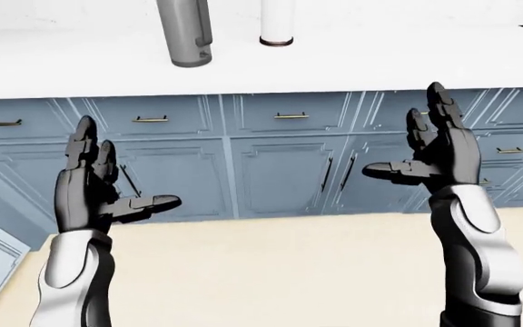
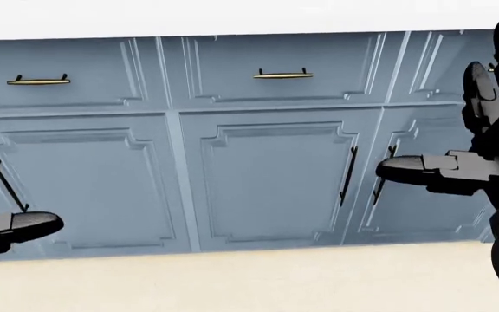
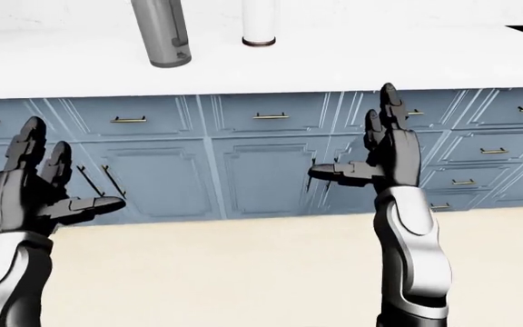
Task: Press the button to open the lid of the electric kettle.
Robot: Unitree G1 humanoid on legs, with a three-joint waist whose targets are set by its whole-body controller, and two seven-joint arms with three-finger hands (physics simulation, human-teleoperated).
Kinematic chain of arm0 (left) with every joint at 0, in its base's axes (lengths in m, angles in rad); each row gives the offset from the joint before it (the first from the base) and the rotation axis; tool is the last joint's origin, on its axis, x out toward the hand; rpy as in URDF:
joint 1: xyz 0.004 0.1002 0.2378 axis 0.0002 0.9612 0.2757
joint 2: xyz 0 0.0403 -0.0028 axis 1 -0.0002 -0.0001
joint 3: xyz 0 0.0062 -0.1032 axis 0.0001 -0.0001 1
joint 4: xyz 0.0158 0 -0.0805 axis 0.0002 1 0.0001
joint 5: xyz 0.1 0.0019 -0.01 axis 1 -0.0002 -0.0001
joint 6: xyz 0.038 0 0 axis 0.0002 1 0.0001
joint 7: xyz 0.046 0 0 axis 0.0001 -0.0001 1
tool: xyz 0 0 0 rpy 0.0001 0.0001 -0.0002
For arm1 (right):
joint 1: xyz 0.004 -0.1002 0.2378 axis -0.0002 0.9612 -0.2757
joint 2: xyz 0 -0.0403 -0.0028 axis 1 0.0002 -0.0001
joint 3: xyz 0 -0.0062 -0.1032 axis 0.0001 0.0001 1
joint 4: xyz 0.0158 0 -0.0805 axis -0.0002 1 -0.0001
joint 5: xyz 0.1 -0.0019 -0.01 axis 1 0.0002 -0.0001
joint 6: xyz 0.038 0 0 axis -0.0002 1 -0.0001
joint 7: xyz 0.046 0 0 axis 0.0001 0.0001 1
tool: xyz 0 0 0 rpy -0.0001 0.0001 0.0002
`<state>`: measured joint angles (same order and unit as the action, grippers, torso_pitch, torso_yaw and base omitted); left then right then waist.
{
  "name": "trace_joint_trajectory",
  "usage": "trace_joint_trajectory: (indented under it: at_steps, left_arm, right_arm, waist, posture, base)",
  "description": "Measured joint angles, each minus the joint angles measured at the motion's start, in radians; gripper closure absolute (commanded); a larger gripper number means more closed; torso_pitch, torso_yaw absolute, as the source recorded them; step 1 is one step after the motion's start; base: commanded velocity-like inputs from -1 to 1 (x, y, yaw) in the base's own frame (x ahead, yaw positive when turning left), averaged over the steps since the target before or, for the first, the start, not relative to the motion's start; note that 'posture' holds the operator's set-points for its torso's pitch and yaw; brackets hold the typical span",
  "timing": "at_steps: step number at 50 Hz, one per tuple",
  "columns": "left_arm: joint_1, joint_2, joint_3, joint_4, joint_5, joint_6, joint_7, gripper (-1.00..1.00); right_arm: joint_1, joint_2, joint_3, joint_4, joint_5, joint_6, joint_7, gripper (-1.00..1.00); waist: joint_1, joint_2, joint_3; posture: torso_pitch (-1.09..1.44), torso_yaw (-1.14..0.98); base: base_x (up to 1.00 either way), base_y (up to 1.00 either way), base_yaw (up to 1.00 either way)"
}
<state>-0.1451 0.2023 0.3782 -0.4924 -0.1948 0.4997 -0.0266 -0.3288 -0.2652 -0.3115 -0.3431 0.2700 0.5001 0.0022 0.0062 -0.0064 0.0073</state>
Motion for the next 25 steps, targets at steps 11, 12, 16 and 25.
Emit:
trace_joint_trajectory:
  at_steps: [11, 12, 16, 25]
  left_arm:
    - [-0.087, 0.125, 0.070, -0.145, -0.055, 0.192, -0.025, -1.00]
    - [-0.091, 0.127, 0.072, -0.152, -0.055, 0.199, -0.030, -1.00]
    - [-0.113, 0.144, 0.079, -0.175, -0.062, 0.246, -0.043, -1.00]
    - [-0.165, 0.199, 0.169, -0.189, -0.144, 0.329, -0.021, -1.00]
  right_arm:
    - [-0.089, -0.109, -0.050, 0.003, 0.051, 0.111, 0.006, -1.00]
    - [-0.101, -0.115, -0.050, 0.003, 0.055, 0.114, 0.003, -1.00]
    - [-0.118, -0.124, -0.057, -0.038, 0.100, 0.156, -0.010, -1.00]
    - [-0.171, -0.178, -0.073, -0.037, 0.184, 0.205, -0.048, -1.00]
  waist:
    - [-0.001, 0.007, 0.025]
    - [-0.002, 0.007, 0.024]
    - [-0.002, 0.005, 0.028]
    - [-0.002, 0.005, 0.036]
  posture:
    - [0.00, 0.00]
    - [0.00, 0.00]
    - [0.00, 0.00]
    - [0.00, 0.00]
  base:
    - [0.00, 0.00, 0.00]
    - [0.00, 0.00, 0.00]
    - [0.00, 0.00, 0.00]
    - [0.02, 0.00, 0.00]
